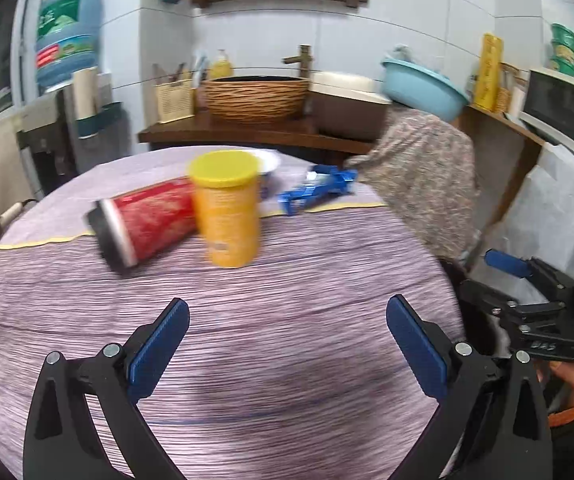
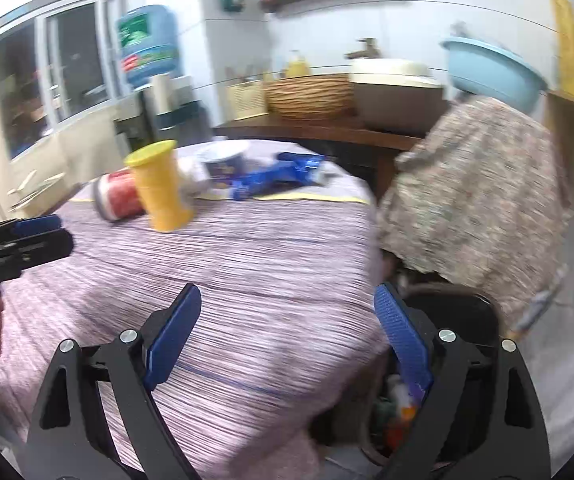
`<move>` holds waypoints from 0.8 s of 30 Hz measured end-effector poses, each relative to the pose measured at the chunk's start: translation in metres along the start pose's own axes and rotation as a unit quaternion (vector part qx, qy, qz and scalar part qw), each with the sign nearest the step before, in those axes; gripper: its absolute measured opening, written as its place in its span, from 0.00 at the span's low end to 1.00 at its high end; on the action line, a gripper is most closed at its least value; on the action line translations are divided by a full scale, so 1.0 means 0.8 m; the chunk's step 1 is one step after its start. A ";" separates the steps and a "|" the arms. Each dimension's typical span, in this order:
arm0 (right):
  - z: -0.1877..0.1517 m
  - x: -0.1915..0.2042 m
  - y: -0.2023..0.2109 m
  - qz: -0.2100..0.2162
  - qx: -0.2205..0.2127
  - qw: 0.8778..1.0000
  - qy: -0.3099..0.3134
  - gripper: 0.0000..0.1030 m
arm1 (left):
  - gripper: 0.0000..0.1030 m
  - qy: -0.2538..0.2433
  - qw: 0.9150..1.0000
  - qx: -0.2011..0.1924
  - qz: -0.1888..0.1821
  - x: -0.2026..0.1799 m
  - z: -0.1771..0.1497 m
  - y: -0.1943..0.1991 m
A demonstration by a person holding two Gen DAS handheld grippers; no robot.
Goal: Collect trash
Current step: 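Return to the table and grasp the yellow-lidded tube with the right tool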
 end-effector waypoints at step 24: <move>0.061 0.196 -0.144 0.076 0.034 0.993 0.084 0.91 | 0.95 0.060 0.996 0.044 0.048 0.154 -0.067 -0.002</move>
Point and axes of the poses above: each gripper's, at about its wrist camera, not at the fingertips, and y roughly against the way its jaws point, x to its left, z to its top, the point moved 2 cm from there along -y, roughly the way its jaws point, and after that the axes turned 14 degrees about -y, right-handed, at the moved point
